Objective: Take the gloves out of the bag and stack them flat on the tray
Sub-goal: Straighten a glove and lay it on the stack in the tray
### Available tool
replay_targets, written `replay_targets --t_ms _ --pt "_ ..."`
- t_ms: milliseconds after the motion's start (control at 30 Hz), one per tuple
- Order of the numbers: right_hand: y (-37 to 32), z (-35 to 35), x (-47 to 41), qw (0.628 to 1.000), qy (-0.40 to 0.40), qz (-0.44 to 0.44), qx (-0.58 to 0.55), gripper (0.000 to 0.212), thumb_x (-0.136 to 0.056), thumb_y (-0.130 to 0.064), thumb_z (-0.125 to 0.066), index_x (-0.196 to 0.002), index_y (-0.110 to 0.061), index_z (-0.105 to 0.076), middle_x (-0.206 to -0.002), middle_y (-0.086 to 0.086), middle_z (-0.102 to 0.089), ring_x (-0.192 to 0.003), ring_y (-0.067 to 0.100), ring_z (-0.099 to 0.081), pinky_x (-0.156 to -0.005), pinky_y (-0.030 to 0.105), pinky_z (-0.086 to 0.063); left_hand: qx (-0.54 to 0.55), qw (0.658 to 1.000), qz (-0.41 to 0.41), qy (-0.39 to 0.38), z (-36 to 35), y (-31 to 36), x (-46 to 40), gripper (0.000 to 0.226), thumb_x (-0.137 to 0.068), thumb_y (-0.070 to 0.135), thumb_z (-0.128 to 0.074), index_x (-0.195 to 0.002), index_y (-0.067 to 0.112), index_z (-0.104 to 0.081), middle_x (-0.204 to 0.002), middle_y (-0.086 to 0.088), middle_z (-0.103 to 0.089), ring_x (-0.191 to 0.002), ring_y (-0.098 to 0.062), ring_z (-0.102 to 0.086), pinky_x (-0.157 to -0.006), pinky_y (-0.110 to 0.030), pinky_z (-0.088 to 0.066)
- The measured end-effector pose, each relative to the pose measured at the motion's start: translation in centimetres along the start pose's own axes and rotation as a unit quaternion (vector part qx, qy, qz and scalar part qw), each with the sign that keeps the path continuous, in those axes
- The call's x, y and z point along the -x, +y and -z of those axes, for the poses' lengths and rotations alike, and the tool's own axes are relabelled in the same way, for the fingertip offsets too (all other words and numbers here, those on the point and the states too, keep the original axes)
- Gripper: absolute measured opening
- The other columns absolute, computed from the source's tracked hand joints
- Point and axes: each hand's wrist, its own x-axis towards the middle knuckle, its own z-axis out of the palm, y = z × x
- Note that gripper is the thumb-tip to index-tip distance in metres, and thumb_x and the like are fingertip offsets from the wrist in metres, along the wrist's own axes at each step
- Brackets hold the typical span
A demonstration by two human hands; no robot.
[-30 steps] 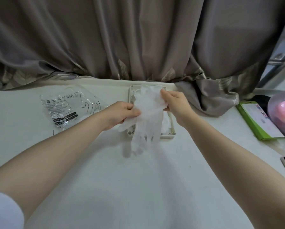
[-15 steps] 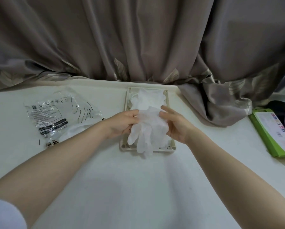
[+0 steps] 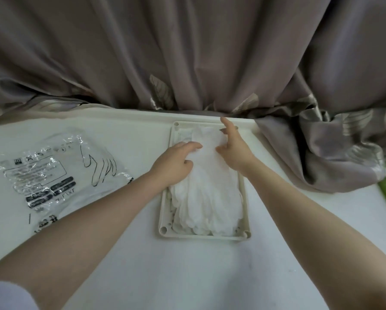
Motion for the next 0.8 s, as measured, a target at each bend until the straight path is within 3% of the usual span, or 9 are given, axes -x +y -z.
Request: replay_targets --t_ms 67,167,233,300,367,433,533,667,800 --pt "-0.3 -0.6 0.2 0.99 0.078 0.014 0.117 0.069 -0.091 -0.007 -0.051 -0.15 -0.013 -0.016 -0.149 0.014 -0.028 -0.133 0.032 -0.034 -0.106 0.033 -0.029 -0.1 0.993 -0.034 0.049 -0.7 -0.4 0.4 0.047 -0.084 0.019 -0.049 -0.13 0.023 -0.053 -0.137 -0.002 -0.04 -0.121 -0.02 -0.044 -0.097 -0.031 -0.037" --pt "-0.1 -2.0 2.5 0.952 0.189 0.115 0.213 0.058 -0.086 -0.007 -0.051 -0.141 0.002 -0.035 -0.146 0.025 -0.032 -0.133 0.041 -0.033 -0.111 0.042 -0.024 -0.193 0.974 -0.085 0.083 -1.6 -0.3 0.9 0.054 -0.079 0.034 -0.046 -0.131 0.023 -0.051 -0.152 -0.006 -0.021 -0.132 -0.026 -0.024 -0.105 -0.038 -0.02" --pt "0.7 -3.8 4.5 0.95 0.147 0.182 0.209 0.054 -0.084 -0.008 -0.049 -0.134 0.01 -0.041 -0.142 0.032 -0.037 -0.131 0.046 -0.036 -0.11 0.051 -0.03 -0.238 0.965 -0.103 0.034 -2.0 -0.5 0.5 0.054 -0.089 0.035 -0.044 -0.142 0.027 -0.037 -0.158 -0.001 0.0 -0.142 -0.021 -0.003 -0.112 -0.039 -0.005" --pt "1.6 -5.4 6.4 0.96 0.04 0.186 0.206 0.059 -0.092 -0.02 -0.043 -0.14 0.012 -0.031 -0.148 0.032 -0.027 -0.139 0.042 -0.028 -0.112 0.053 -0.027 -0.28 0.955 -0.098 -0.026 -2.5 -1.0 -0.2 0.056 -0.097 0.032 -0.036 -0.149 0.029 -0.018 -0.158 0.007 0.012 -0.145 -0.018 0.013 -0.115 -0.042 0.008" --pt "2.3 -5.6 7.4 0.964 -0.072 0.103 0.234 0.084 -0.094 -0.046 -0.043 -0.15 0.001 -0.003 -0.159 0.017 0.0 -0.148 0.026 -0.002 -0.119 0.047 -0.007 -0.305 0.948 -0.072 -0.059 -2.8 -1.3 -0.8 0.06 -0.098 0.033 -0.031 -0.151 0.029 -0.001 -0.159 0.007 0.01 -0.144 -0.017 0.019 -0.113 -0.044 0.016" --pt "3.2 -5.1 7.6 0.95 -0.133 0.015 0.282 0.11 -0.082 -0.068 -0.049 -0.149 -0.009 0.016 -0.158 0.004 0.02 -0.146 0.017 0.017 -0.119 0.041 0.009 -0.295 0.953 -0.042 -0.061 -3.2 -1.2 -1.5 0.069 -0.095 0.035 -0.035 -0.149 0.033 0.009 -0.159 0.005 0.005 -0.144 -0.02 0.02 -0.113 -0.047 0.016" --pt "3.5 -4.6 7.9 0.935 -0.146 -0.03 0.322 0.133 -0.065 -0.08 -0.057 -0.146 -0.014 0.026 -0.155 0.002 0.03 -0.143 0.018 0.025 -0.118 0.043 0.012 -0.307 0.951 -0.01 -0.041 -3.7 0.3 -2.9 0.075 -0.091 0.046 -0.041 -0.149 0.036 0.004 -0.156 0.002 -0.009 -0.144 -0.026 0.007 -0.115 -0.049 0.005" --pt "2.9 -4.7 8.3 0.915 -0.157 -0.065 0.367 0.14 -0.06 -0.082 -0.059 -0.146 -0.012 0.026 -0.154 0.006 0.031 -0.143 0.022 0.027 -0.117 0.045 0.012 -0.229 0.971 0.056 -0.032 -2.3 1.4 -4.8 0.071 -0.09 0.044 -0.045 -0.15 0.034 -0.008 -0.148 0.001 -0.031 -0.137 -0.028 -0.018 -0.108 -0.041 -0.018" --pt "0.3 -3.8 9.0 0.919 -0.144 -0.089 0.356 0.117 -0.074 -0.074 -0.054 -0.15 -0.017 0.015 -0.152 0.005 0.036 -0.143 0.025 0.027 -0.114 0.053 0.012 -0.029 0.998 -0.022 0.059 1.6 0.0 -2.5 0.051 -0.094 0.022 -0.045 -0.144 0.027 -0.035 -0.13 0.009 -0.053 -0.132 -0.02 -0.027 -0.108 -0.031 -0.018"
